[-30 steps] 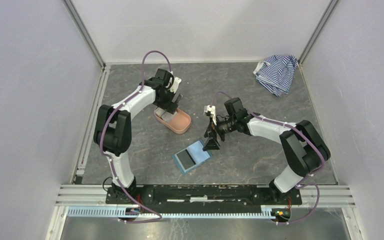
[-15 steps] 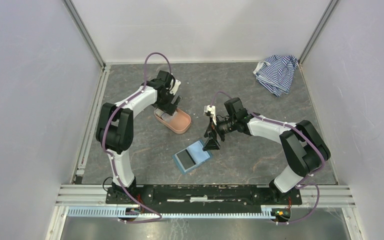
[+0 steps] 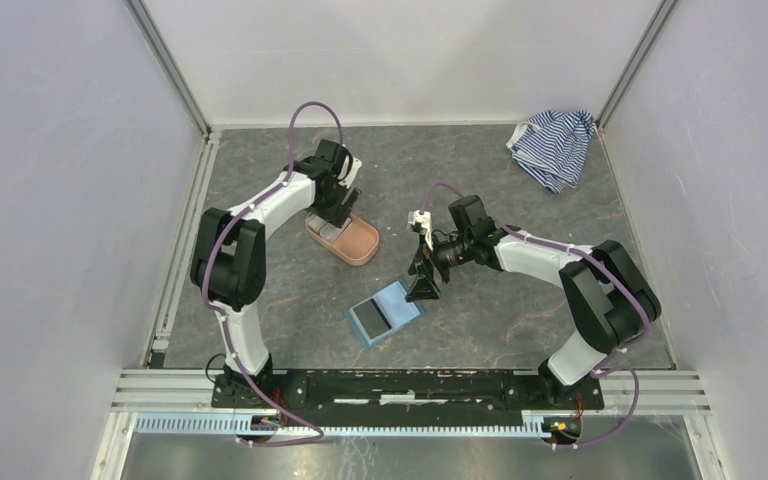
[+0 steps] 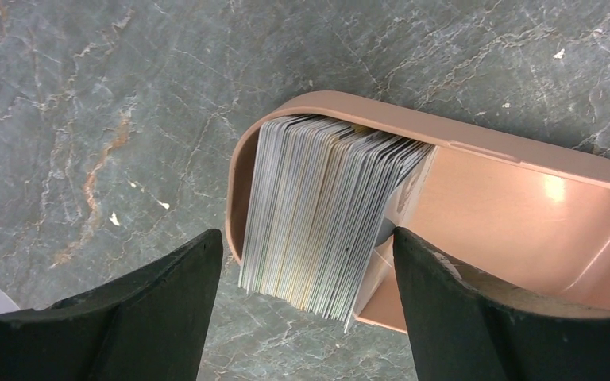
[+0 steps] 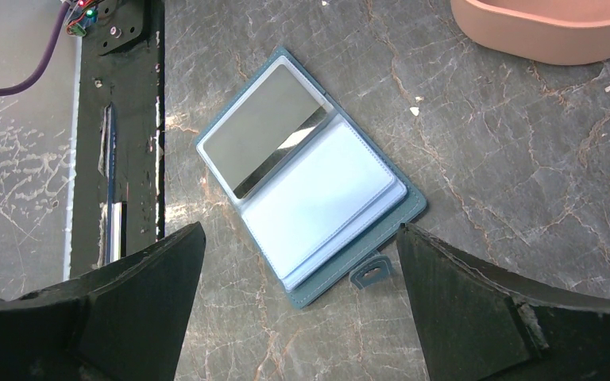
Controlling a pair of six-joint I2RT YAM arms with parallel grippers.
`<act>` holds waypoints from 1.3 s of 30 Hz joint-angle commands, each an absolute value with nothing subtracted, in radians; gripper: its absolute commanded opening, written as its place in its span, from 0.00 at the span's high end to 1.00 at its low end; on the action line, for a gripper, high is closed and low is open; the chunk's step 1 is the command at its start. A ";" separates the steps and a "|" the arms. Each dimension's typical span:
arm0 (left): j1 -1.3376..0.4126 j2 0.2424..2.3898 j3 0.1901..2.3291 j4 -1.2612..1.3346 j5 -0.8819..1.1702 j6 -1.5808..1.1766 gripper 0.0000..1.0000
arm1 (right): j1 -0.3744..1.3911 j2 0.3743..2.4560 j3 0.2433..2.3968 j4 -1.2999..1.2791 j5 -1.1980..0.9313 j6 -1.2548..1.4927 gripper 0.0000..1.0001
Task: Put the credit cards into the card holder
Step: Pick up the credit card from the storage box.
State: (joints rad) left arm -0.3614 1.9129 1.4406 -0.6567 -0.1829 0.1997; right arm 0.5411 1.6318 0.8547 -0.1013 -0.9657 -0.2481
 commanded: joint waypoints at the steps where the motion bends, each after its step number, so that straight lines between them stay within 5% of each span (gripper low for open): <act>1: -0.356 1.841 1.464 -0.643 -0.218 0.210 0.17 | 0.536 1.626 0.893 -0.093 -0.988 -0.256 0.02; 21: -0.380 1.856 1.432 -0.645 -0.210 0.181 0.46 | 0.537 1.627 0.892 -0.093 -0.991 -0.256 0.02; 27: -0.390 1.871 1.433 -0.652 -0.201 0.172 0.65 | 0.537 1.626 0.893 -0.093 -0.991 -0.256 0.02; 39: -0.404 1.880 1.443 -0.669 -0.213 0.156 0.78 | 0.535 1.624 0.893 -0.093 -0.991 -0.258 0.02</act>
